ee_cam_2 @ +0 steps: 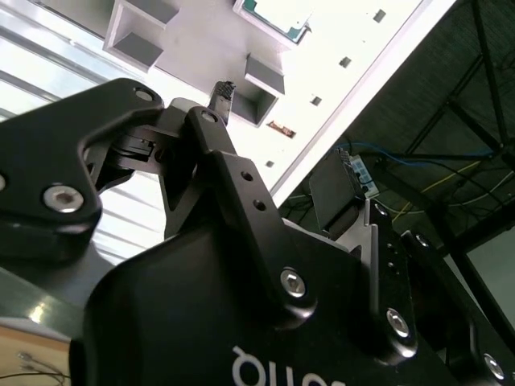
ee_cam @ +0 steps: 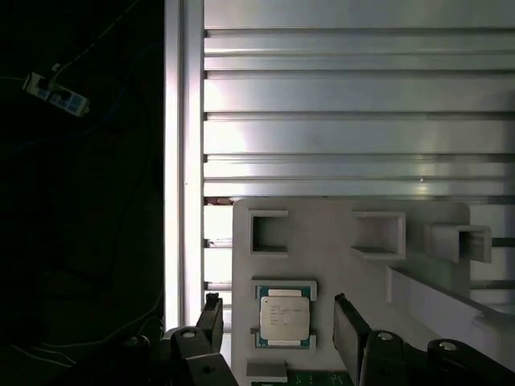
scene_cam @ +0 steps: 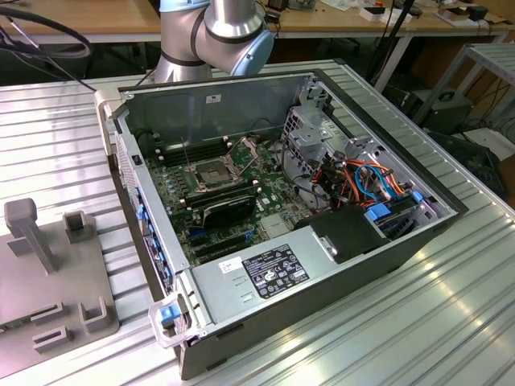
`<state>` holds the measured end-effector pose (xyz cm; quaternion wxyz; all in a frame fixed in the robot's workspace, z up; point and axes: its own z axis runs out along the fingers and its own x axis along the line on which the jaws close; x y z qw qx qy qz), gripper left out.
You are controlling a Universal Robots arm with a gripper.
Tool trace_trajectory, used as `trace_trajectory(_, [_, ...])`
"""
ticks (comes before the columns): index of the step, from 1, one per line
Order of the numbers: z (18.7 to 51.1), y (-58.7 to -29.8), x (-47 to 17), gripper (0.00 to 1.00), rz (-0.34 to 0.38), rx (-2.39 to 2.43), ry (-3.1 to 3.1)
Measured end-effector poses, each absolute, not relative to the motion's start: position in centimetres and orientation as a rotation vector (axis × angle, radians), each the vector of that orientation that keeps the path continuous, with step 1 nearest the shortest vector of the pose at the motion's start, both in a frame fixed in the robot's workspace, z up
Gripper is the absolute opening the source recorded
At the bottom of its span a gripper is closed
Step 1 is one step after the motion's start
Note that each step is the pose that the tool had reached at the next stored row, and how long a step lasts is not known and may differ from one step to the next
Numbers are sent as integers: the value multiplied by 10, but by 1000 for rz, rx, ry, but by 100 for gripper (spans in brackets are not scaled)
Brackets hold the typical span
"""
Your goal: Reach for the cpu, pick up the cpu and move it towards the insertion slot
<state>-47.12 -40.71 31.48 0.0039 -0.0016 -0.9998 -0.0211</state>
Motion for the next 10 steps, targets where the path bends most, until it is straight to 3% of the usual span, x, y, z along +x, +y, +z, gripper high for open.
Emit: trace_trajectory(10, [309, -408, -471, 66, -66, -5, -3133])
